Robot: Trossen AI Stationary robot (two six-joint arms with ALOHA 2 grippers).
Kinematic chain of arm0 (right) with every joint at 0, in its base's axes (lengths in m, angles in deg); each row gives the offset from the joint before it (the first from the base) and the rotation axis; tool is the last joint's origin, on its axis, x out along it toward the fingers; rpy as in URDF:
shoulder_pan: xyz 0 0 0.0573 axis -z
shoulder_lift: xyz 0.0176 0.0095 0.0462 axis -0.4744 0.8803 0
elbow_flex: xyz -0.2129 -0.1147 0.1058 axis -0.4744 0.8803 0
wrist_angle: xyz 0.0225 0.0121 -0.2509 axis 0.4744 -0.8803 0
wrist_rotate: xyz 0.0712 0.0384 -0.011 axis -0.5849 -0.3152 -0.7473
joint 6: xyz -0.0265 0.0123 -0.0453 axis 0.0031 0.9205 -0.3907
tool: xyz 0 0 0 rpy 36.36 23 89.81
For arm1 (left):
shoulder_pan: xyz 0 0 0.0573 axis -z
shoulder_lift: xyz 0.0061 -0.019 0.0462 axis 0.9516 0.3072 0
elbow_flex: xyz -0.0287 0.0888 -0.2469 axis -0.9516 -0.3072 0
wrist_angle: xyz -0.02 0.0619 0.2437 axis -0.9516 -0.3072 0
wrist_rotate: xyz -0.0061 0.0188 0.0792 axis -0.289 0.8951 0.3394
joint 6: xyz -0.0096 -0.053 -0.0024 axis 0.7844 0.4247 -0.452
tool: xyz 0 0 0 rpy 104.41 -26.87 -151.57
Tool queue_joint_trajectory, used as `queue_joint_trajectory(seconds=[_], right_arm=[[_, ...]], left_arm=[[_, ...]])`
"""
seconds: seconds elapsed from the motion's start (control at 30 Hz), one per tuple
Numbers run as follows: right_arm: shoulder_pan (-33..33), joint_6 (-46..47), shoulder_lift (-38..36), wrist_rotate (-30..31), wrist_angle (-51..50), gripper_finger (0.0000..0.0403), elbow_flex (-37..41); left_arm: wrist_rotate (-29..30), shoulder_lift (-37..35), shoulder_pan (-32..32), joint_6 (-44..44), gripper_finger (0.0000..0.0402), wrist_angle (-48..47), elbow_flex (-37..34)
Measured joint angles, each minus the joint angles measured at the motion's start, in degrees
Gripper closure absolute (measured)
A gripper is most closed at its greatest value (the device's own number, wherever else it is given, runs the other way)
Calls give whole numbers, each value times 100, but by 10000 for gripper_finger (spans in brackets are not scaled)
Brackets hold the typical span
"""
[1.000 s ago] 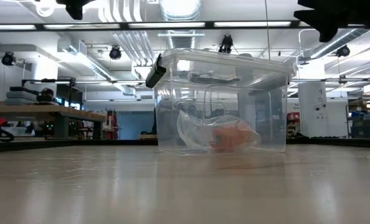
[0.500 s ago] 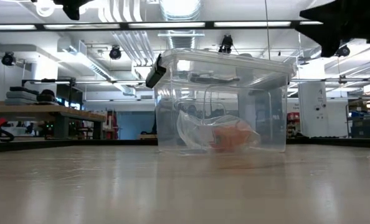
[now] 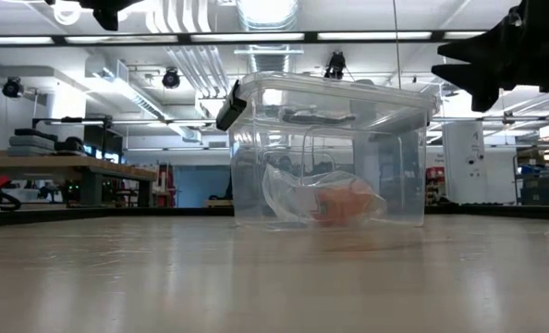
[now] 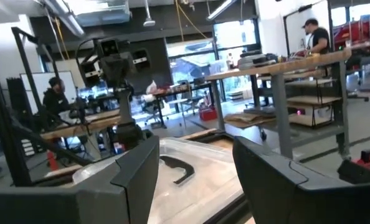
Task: Roll bandage
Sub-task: Return to Home Position
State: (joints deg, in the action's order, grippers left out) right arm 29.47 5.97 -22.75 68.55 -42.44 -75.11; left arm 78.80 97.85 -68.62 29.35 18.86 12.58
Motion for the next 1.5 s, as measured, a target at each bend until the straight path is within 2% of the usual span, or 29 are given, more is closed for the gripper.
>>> queue_joint_trajectory(seconds=[0.2, 0.37, 0.9, 1.1, 1.33, 1.5], right_arm=[[0, -211, 105, 0, -263, 206, 4], [0, -368, 278, 2, -377, 224, 7], [0, -731, 374, 2, -423, 352, 13], [0, -883, 382, 2, -440, 389, 15], [0, -920, 382, 2, -496, 401, 17], [0, -920, 382, 3, -640, 402, 17]], left_arm=[[0, -2, 0, -3, 365, 1, -11], [0, 11, 0, -50, 365, 0, -11], [0, 22, 0, -90, 365, -2, -11], [2, 22, 0, -90, 365, -4, -11], [0, -109, 0, 86, 365, -28, -84], [1, -410, 1, 381, 365, 183, -621]])
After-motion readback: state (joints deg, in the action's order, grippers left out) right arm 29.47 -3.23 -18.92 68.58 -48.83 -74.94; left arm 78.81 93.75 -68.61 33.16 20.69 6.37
